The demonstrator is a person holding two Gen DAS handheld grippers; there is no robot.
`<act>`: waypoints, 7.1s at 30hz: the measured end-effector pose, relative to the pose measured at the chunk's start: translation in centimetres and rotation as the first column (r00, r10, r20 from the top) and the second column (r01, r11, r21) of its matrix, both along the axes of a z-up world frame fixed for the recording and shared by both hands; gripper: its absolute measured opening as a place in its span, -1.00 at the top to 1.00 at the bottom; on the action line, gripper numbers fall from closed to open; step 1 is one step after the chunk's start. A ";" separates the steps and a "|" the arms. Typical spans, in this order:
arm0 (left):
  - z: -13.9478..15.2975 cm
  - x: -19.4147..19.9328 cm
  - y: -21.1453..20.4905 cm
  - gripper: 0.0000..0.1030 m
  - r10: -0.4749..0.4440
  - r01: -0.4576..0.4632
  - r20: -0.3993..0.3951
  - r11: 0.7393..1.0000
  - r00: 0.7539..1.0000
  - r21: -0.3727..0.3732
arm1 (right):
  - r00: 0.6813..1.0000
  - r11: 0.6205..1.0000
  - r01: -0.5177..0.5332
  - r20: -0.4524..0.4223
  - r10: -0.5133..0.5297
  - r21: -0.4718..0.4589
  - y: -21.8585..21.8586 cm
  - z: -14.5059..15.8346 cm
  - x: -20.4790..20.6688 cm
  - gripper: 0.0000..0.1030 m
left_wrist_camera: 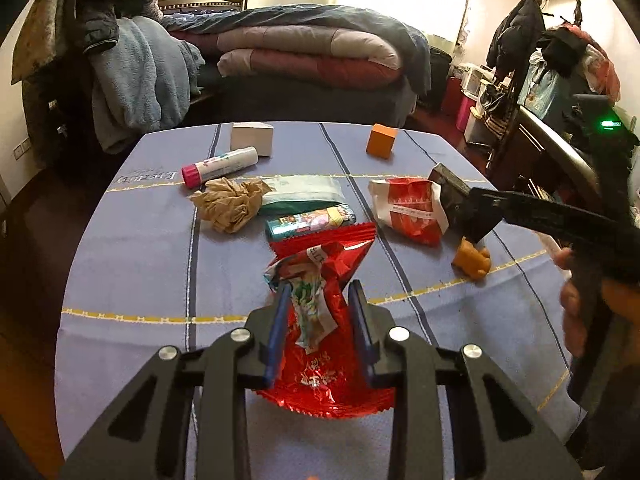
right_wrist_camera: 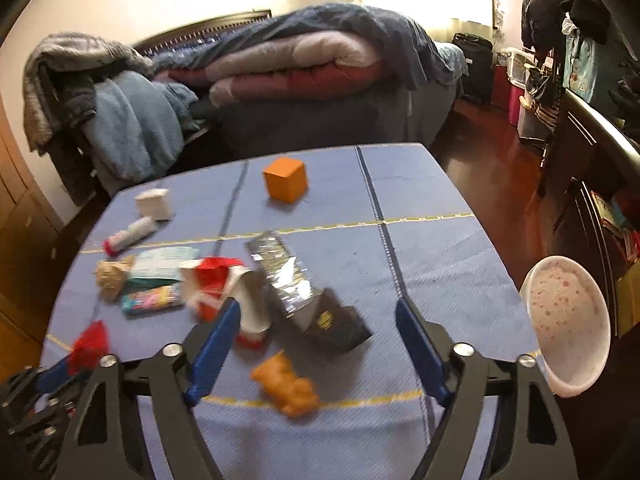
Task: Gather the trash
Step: 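Grasp the red snack bag with the left tool while the right tool grasps the dark box, then carry the red bag and dark box with both tools over the wastebasket, then open both tools to drop the bag and box into the wastebasket, then move both open tools back over the table, then grasp the white tissue pack with the left tool while the right tool grasps the orange cube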
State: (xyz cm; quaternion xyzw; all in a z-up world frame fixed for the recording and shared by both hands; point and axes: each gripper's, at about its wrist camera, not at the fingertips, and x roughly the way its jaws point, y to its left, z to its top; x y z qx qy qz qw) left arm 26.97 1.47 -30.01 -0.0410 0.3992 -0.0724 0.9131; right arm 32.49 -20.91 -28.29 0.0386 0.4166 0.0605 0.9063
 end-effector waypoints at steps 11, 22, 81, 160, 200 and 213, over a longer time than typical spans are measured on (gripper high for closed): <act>0.3 0.7 -0.7 0.39 -0.006 0.006 0.008 1.000 1.000 -0.012 | 1.000 0.999 -0.018 -0.022 0.017 -0.048 0.0 -1.6 2.0 0.58; 2.1 -0.1 -2.0 0.39 -0.027 0.028 0.048 0.999 0.998 -0.020 | 0.999 1.000 -0.014 0.036 0.014 0.009 -1.8 1.0 -0.9 0.58; -0.2 13.9 -43.2 0.14 -0.638 0.637 0.019 0.767 0.770 -0.077 | 0.842 0.841 0.537 0.029 -0.539 0.069 -33.2 -3.7 -5.5 0.51; -3.0 27.1 3.9 0.01 0.188 -0.177 -0.090 0.977 0.978 0.118 | 0.997 0.998 -0.057 0.060 0.056 0.014 2.7 1.5 9.0 -0.55; 8.1 11.6 3.6 0.00 0.106 -0.102 0.108 0.994 0.988 -0.045 | 0.998 0.997 -0.053 0.022 0.054 -0.047 1.1 3.5 6.9 0.09; 10.2 6.2 -3.5 0.00 -0.056 0.066 0.153 0.996 0.987 -0.060 | 0.997 1.000 -0.010 0.082 0.011 -0.013 -3.6 5.1 -1.6 0.09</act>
